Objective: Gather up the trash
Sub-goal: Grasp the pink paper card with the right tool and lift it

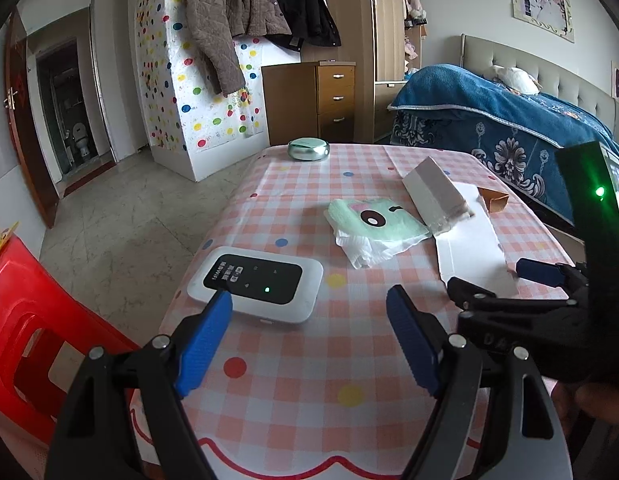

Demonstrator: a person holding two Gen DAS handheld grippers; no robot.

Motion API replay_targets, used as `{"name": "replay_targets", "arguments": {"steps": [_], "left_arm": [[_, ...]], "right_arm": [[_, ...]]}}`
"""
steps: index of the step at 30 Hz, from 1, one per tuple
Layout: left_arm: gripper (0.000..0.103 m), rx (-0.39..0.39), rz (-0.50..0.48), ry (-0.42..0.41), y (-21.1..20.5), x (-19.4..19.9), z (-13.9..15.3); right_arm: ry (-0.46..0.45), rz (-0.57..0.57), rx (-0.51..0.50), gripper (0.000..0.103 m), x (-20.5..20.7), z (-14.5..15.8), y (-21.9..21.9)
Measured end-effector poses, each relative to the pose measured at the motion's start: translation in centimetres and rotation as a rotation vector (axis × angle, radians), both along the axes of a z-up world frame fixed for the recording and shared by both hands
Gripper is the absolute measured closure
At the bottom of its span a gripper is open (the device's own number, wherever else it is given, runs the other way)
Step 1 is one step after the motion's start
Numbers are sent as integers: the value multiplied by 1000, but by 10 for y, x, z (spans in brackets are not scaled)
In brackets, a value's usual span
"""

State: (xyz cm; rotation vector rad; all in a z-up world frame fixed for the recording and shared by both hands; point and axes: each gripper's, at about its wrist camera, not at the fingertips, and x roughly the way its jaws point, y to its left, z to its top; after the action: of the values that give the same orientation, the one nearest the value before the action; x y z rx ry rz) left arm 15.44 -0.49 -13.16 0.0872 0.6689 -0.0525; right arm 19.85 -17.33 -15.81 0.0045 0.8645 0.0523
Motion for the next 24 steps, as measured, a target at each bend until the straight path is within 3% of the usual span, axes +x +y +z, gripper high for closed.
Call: {"name": "replay_targets", "arguments": {"steps": [3, 5, 7, 8, 14, 20, 24], "left_arm": [[26, -7, 7, 7, 1, 0, -1], [26, -8, 10, 9, 1, -1, -2], [26, -5, 10, 8, 0, -2, -3], [26, -4, 11, 7, 0, -2, -4], [26, 8, 9, 1, -3, -4, -4], [26, 19, 3, -9, -8, -7, -4], [26, 30, -1, -14, -10, -8, -4]], "right_arm": [[-22, -18, 1, 34, -8, 3, 2], [-21, -27, 32, 57, -9, 4, -2], [-32, -47, 95, 89, -15, 8, -13], [-57, -54, 123, 94, -21, 13, -19], [-160, -73, 176, 102, -50, 39, -44], [-268, -110, 38, 103, -76, 71, -52], [-244, -84, -12, 103, -83, 68, -44]]}}
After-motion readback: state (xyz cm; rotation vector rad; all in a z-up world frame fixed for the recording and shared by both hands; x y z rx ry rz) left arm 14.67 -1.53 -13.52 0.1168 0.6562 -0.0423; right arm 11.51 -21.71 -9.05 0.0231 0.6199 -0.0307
